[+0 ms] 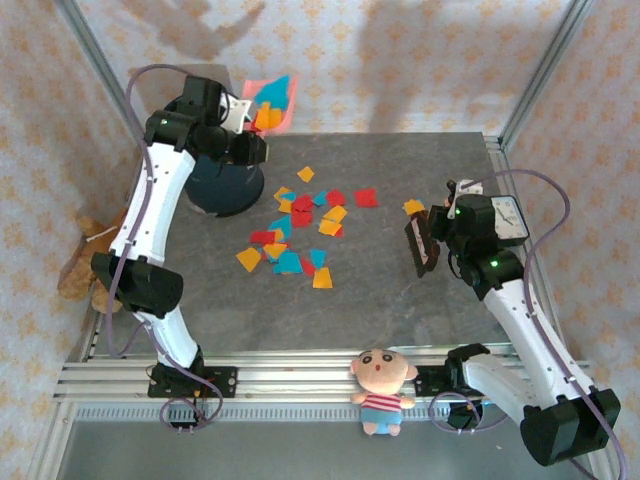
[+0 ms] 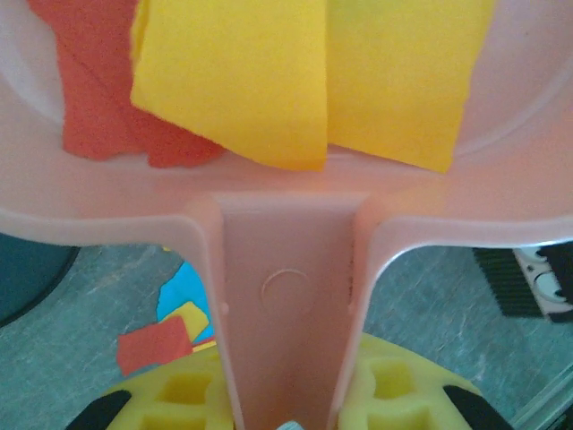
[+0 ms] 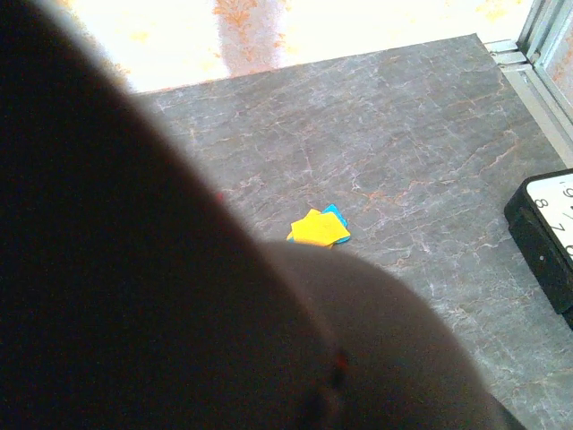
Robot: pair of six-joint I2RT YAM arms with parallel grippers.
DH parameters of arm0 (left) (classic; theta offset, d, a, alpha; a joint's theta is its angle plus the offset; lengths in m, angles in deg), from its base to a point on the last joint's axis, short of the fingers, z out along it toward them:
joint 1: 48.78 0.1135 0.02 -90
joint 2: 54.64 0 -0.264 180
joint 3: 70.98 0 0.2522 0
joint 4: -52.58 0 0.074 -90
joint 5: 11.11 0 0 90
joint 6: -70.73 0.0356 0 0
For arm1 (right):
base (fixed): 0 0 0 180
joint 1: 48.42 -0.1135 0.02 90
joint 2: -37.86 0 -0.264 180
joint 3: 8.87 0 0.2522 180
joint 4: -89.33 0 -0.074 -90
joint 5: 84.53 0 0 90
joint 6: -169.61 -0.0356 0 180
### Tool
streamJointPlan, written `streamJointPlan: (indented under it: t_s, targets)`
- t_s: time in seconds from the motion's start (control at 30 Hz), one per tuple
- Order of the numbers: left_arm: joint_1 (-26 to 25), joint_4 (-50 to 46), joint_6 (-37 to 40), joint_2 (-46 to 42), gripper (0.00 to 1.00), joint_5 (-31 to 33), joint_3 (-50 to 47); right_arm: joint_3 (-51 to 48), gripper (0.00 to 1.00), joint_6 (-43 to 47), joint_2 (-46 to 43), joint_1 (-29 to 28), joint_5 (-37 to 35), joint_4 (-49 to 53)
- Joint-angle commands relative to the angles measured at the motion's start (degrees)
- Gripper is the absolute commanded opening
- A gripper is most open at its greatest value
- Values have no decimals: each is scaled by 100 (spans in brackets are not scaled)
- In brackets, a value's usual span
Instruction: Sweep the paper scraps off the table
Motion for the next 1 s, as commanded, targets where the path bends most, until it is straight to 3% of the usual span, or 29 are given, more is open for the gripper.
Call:
streamJointPlan:
  t_s: [0.0,0.23,0.63,0.97]
  targets:
    - [328,522,-617,-55,0,-692,15,100,0,-108,-24,-28,0,-70]
    - [762,1041,-1312,71,0,-1292,-125,108,0,-132,-23,-28,5,-14]
    - [1036,1863,-2335,91,0,-1534,-603,126,0,-132,2,-28,22,61]
    - [1267,3847,-3992,-270,0,-1958,-1847,100,0,-161,13,-27,-3,61]
